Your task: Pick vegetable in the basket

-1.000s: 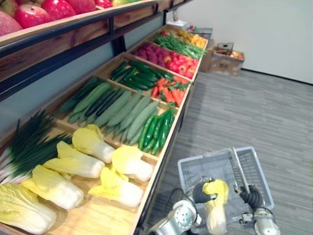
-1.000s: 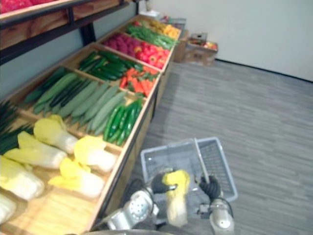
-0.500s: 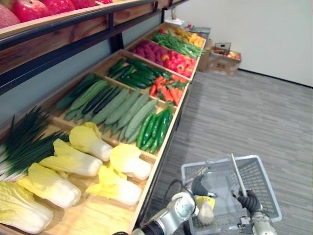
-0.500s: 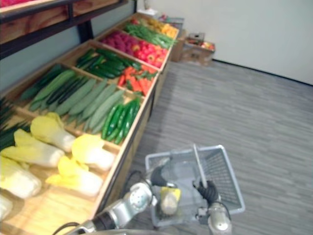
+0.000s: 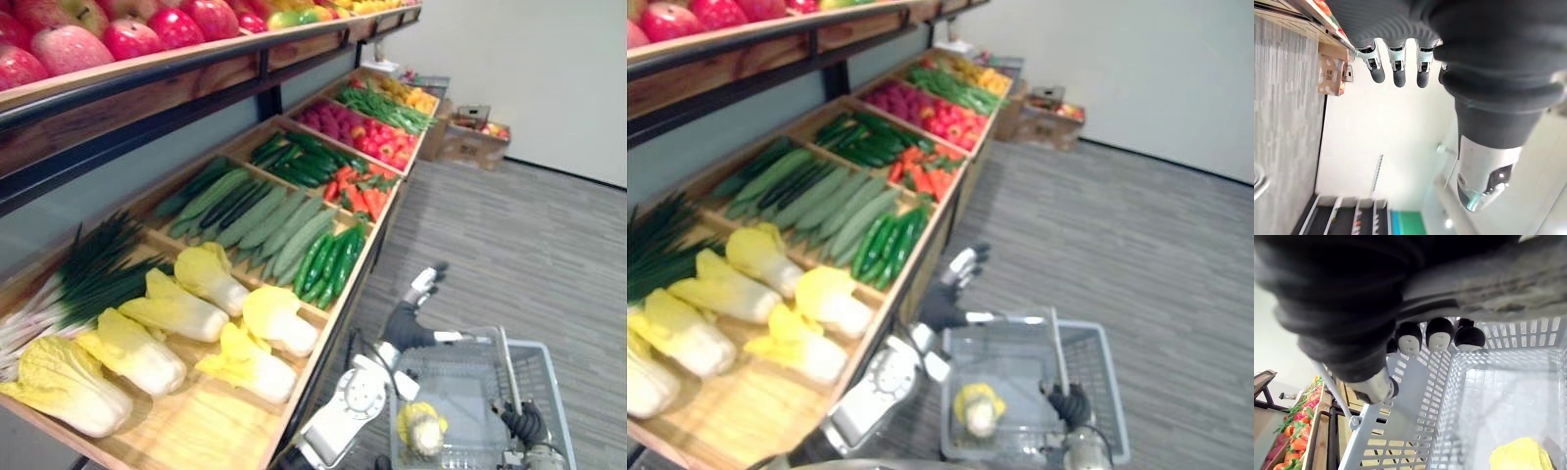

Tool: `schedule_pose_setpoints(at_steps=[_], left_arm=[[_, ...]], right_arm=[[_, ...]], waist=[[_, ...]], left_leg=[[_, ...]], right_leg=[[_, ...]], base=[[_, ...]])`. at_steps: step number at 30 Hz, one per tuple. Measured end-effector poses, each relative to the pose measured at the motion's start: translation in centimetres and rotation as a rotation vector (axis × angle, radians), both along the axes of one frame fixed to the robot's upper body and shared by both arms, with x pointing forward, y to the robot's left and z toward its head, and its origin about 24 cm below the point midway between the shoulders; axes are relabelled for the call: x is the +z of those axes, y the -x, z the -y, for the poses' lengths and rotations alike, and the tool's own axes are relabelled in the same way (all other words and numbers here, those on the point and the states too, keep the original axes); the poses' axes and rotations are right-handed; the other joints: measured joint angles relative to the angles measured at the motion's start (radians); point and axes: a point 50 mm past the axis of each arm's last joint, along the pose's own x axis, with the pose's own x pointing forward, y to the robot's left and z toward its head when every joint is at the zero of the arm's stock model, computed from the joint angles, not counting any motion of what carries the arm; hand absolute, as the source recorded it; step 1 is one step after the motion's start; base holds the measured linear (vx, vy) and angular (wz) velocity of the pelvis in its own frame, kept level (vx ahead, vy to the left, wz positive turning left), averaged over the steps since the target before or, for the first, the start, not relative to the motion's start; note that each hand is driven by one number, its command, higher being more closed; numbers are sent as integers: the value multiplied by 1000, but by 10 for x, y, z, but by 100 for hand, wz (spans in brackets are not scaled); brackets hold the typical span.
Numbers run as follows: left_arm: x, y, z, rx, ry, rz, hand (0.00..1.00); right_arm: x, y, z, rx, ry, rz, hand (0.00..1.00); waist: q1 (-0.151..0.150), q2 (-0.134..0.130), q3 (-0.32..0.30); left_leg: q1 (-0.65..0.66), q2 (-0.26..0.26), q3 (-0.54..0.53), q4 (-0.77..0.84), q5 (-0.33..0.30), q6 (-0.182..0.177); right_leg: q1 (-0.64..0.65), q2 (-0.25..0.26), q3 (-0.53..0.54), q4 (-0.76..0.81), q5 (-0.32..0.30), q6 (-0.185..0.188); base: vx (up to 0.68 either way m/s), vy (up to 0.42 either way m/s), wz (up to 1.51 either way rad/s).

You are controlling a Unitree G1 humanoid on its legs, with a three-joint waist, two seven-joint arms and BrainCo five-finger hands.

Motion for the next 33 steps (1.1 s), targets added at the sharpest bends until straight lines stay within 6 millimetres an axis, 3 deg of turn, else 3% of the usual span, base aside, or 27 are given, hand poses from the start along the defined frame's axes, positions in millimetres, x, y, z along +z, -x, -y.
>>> schedule_pose_setpoints(at_steps=[7, 12, 15, 17, 23, 24, 25, 26, 27, 28, 30, 32, 33], left_arm=[[-22, 10, -46, 218, -4, -110, 0], [-29, 20, -63, 290, -1, -147, 0], [-29, 22, -65, 266, -8, -139, 0], [-18, 24, -66, 254, 10, -90, 0], [-6, 34, -55, 133, 53, -30, 0], [-4, 34, -55, 126, 64, -24, 0], [-1, 34, -56, 126, 78, -20, 0], [0, 33, -56, 124, 81, -15, 0], [5, 29, -57, 124, 84, 13, 0], [11, 23, -57, 121, 89, 46, 0], [15, 21, -59, 131, 94, 63, 0], [15, 18, -65, 148, 82, 68, 0], [12, 16, -69, 165, 70, 60, 0]], right_arm=[[-6, 15, 8, -39, 11, -45, 100], [-12, 16, 11, -60, 1, -66, 100], [-16, 16, 11, -71, -5, -83, 100], [-14, 8, 14, -68, 4, -65, 100], [5, 5, 17, -57, 50, 13, 100], [12, -2, 15, -47, 57, 56, 100], [19, -11, 11, -27, 62, 95, 100], [21, -16, 9, -15, 68, 111, 100], [23, -23, 7, 3, 73, 128, 100], [24, -27, 6, 8, 73, 136, 100], [25, -31, 6, 11, 73, 143, 100], [23, -30, 7, 12, 76, 131, 100], [17, -35, 9, 7, 68, 110, 100]], waist=[[43, 20, -16], [49, 23, -15], [57, 20, -13], [82, 29, -5], [98, 22, 35], [99, 16, 42], [111, 12, 47], [121, 24, 54], [135, 44, 72], [134, 31, 98], [132, 23, 123], [118, -2, 125], [126, 46, 102]], left_leg=[[-4, 18, -30, 3, 3, -3], [-5, 23, -36, 14, 1, -7], [-63, 33, -99, 134, -46, -2], [-118, 34, -234, 214, -106, -6], [-184, 51, -217, 441, -236, 38], [-196, 58, -180, 474, -259, 52], [-196, 65, -122, 487, -275, 78], [-195, 79, -92, 483, -273, 90], [-190, 100, -39, 472, -255, 110], [-180, 101, -16, 452, -228, 114], [-144, 103, 16, 439, -205, 111], [-130, 75, 19, 422, -203, 106], [-128, 94, 28, 347, -162, 110]], right_leg=[[21, 4, -49, 1, -3, -1], [24, 10, -50, 10, -20, -3], [6, 13, -41, 22, -22, -4], [-44, 20, -9, 59, -22, -3], [-74, 17, 27, 123, -19, 24], [-95, 18, 59, 129, 0, 38], [-134, 30, 56, 126, 68, 28], [-145, 39, 37, 93, 134, 15], [-188, 42, -75, 213, 76, -28], [-237, 8, -197, 437, -56, -96], [-250, -48, -287, 698, -151, -153], [-261, -52, -331, 706, -110, -112], [-230, -21, -307, 633, -111, -96]], base=[[11, -17, 16], [4, -15, 5], [0, -2, -3], [-63, 14, -43], [-137, 101, -25], [-165, 78, -105], [-242, 49, -124], [-223, -5, -136], [-243, 1, -99], [-147, 11, -75], [-94, 21, -52], [-93, 15, -49], [-94, -18, -23]])
